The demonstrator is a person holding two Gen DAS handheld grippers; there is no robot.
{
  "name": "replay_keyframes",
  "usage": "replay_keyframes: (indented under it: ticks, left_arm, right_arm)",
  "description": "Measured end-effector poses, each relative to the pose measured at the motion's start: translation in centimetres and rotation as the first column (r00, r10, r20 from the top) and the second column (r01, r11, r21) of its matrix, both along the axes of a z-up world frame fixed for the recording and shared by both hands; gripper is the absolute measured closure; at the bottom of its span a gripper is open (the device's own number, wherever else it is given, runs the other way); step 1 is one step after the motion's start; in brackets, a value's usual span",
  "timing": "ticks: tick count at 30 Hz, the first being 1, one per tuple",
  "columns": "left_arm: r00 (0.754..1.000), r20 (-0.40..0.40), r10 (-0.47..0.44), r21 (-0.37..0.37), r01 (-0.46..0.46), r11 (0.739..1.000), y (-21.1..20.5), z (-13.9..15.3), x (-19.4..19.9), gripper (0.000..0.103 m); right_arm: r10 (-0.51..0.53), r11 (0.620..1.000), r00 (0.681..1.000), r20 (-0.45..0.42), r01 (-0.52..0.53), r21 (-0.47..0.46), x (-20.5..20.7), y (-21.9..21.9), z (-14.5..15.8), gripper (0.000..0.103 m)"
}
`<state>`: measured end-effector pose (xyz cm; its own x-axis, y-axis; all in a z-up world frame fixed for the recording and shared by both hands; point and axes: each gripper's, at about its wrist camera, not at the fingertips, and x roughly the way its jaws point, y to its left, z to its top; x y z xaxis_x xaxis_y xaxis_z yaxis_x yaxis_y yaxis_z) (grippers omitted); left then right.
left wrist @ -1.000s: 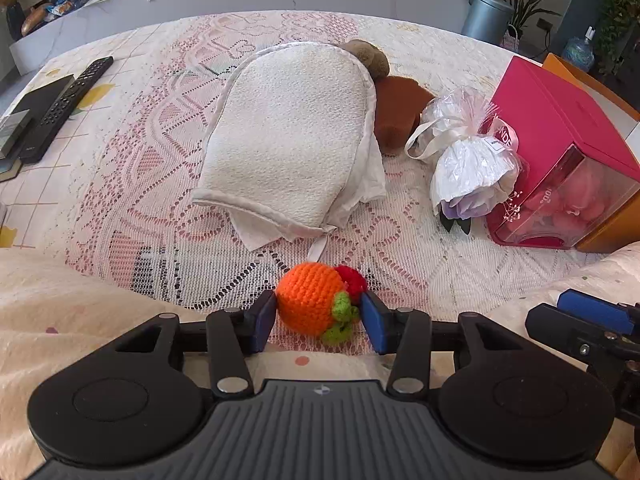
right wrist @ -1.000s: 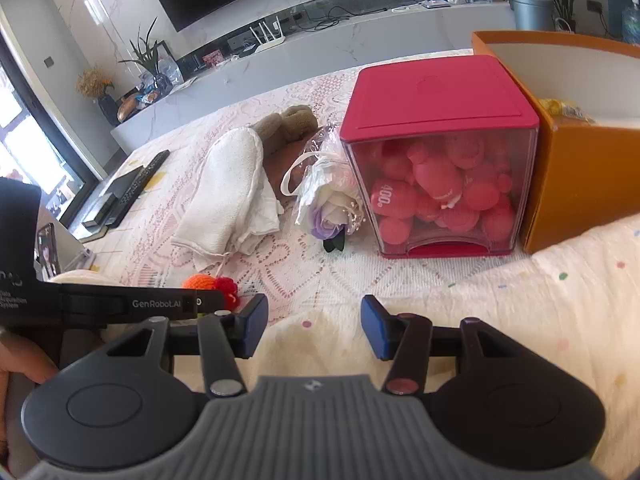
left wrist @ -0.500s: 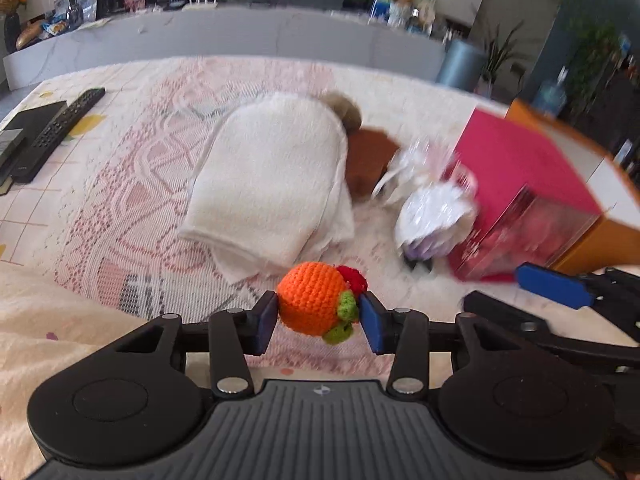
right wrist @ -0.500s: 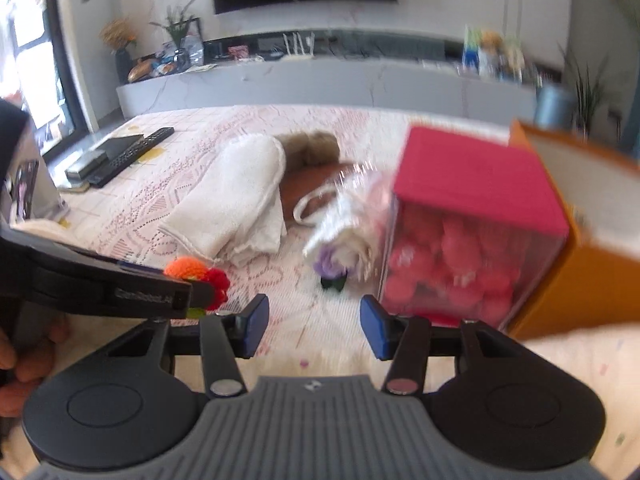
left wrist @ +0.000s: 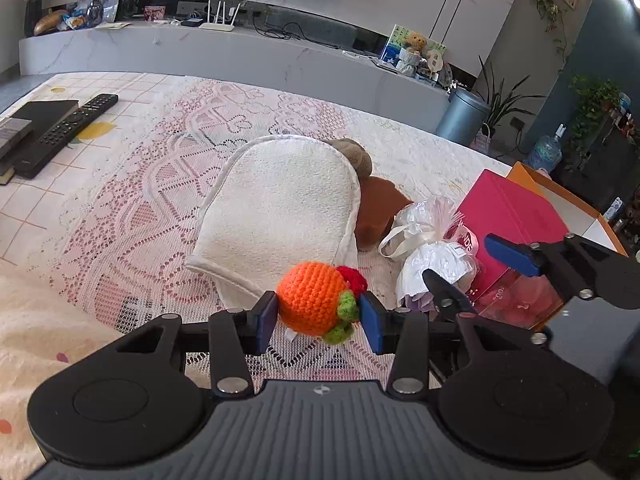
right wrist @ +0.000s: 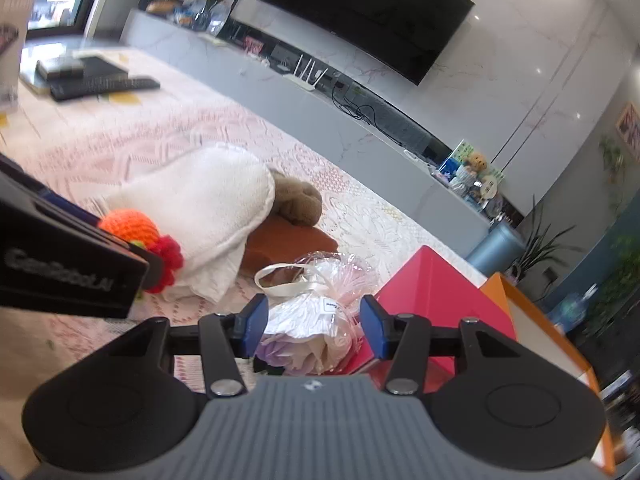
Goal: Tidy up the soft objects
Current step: 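Grasp the orange crocheted fruit with the left tool while the right tool grasps the plastic-wrapped bundle, then lift the fruit and bundle and carry both over the orange box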
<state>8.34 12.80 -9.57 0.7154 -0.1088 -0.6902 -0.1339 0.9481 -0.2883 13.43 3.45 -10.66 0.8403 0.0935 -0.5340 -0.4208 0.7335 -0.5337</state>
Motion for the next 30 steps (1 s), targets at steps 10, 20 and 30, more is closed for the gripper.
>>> replay_keyframes:
  ticks: [10,20,30]
  left_arm:
    - [1.000,-0.003,0.004,-0.059,-0.004,0.998,0.9,-0.3,-0.1,0.053]
    - [1.000,0.006,-0.006,-0.064,0.006,0.998,0.8,-0.1,-0.2,0.053]
    - [0.999,0.053,-0.007,-0.067,0.011,0.998,0.8,0.5,-0.9,0.053]
  right_arm:
    - [-0.045,0.997,0.999,-0.011,0.044,-0.069,1.0,0.9,-2.2,0.049]
    - [-0.056,0.997,0.998,-0.010,0.056,-0.052,0.8,0.6,-1.9,0.091]
    - [-0.025,0.998,1.000,0.019,0.024,0.057,-2.5,-0.8,1.9,0.093]
